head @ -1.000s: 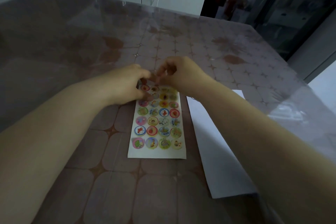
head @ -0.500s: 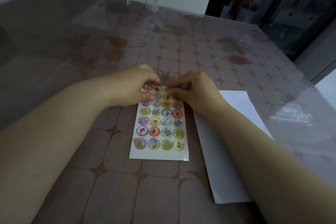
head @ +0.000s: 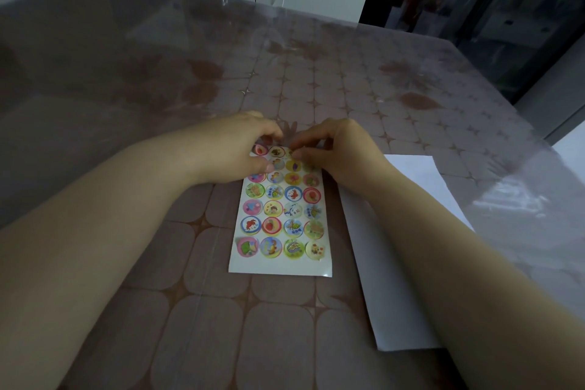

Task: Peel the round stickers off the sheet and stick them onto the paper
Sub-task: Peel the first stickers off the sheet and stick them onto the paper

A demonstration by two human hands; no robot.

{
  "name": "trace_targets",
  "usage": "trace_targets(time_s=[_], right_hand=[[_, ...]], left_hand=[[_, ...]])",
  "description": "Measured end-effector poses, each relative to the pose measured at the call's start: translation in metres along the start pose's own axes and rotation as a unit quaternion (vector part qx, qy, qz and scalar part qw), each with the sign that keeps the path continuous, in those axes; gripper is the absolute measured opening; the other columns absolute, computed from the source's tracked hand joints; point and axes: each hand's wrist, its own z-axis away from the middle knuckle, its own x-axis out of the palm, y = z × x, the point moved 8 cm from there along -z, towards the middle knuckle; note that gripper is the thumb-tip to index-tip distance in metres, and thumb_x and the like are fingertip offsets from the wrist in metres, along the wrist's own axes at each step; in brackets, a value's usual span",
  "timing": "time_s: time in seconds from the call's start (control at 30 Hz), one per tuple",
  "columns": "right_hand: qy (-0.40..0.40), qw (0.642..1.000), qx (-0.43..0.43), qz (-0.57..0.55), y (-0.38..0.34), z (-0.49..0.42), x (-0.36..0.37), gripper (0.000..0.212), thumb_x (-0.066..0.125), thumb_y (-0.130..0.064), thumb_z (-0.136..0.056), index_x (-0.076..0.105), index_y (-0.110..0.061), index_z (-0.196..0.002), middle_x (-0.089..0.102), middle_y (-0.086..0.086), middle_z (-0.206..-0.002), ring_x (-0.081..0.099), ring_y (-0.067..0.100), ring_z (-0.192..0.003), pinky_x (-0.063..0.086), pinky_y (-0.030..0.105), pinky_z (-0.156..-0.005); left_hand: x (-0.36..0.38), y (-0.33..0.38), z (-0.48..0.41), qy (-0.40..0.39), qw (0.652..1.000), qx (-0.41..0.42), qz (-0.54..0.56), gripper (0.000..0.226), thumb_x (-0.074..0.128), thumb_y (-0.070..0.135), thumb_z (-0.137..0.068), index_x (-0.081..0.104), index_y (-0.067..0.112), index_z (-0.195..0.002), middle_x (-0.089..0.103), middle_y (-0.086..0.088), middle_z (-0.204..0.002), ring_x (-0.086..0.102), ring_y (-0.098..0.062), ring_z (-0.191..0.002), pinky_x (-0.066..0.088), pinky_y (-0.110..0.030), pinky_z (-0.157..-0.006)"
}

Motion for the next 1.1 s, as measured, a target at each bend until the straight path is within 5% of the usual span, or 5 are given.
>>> trace_targets(time_s=[0.23,0.6,0.73,1.0,1.1], right_hand=[[0.038,0.993,-0.073,0.082,-0.014,0.000,-0.004,0.015,0.064,-0.025,-0.083,0.073,-0.021,-0.094,0.065,-0.002,-0.092,0.058,0.017,-0.082,0.046,0.042,-0.080],[0.096,0.995,-0.032,-0.007,-0.012,-0.002,-0.017,0.017,0.057,-0.023,-0.088,0.066,-0.008,-0.088,0.061,-0.004,-0.074,0.049,0.006,-0.063,0.041,0.022,-0.063],[0.128,0.988,-0.019,-0.088,-0.007,-0.001,-0.037,0.016,0.060,-0.020,-0.087,0.065,-0.005,-0.085,0.057,-0.006,-0.061,0.057,0.014,-0.059,0.050,0.031,-0.066],[0.027,0.999,-0.017,0.032,-0.007,0.004,-0.008,0.012,0.069,-0.023,-0.078,0.070,-0.022,-0.090,0.056,-0.014,-0.070,0.049,-0.002,-0.061,0.037,0.011,-0.058],[0.025,0.998,-0.027,0.041,-0.012,0.005,-0.008,0.010,0.066,-0.018,-0.079,0.072,-0.021,-0.087,0.063,-0.008,-0.078,0.054,0.006,-0.068,0.043,0.017,-0.067]], left_hand=[[0.001,-0.001,-0.001,-0.004,1.000,-0.009,-0.011,0.052,0.062,0.033,-0.083,0.045,0.025,-0.132,0.047,-0.001,-0.128,0.044,-0.019,-0.122,0.034,-0.041,-0.103],[-0.003,0.003,0.001,0.018,1.000,-0.006,-0.022,0.035,0.063,0.035,-0.083,0.055,0.031,-0.116,0.046,0.012,-0.106,0.046,-0.010,-0.116,0.025,-0.034,-0.096],[-0.003,0.003,0.001,0.013,1.000,-0.009,-0.026,0.035,0.063,0.034,-0.082,0.057,0.031,-0.116,0.047,0.009,-0.108,0.046,-0.012,-0.118,0.027,-0.033,-0.095],[0.000,0.004,0.002,-0.006,0.999,-0.007,-0.043,0.042,0.057,0.035,-0.087,0.048,0.034,-0.128,0.046,0.006,-0.126,0.041,-0.013,-0.124,0.024,-0.035,-0.099],[0.003,0.004,0.002,-0.015,0.998,-0.009,-0.059,0.039,0.052,0.035,-0.089,0.049,0.038,-0.128,0.041,0.006,-0.130,0.037,-0.014,-0.126,0.021,-0.035,-0.101]])
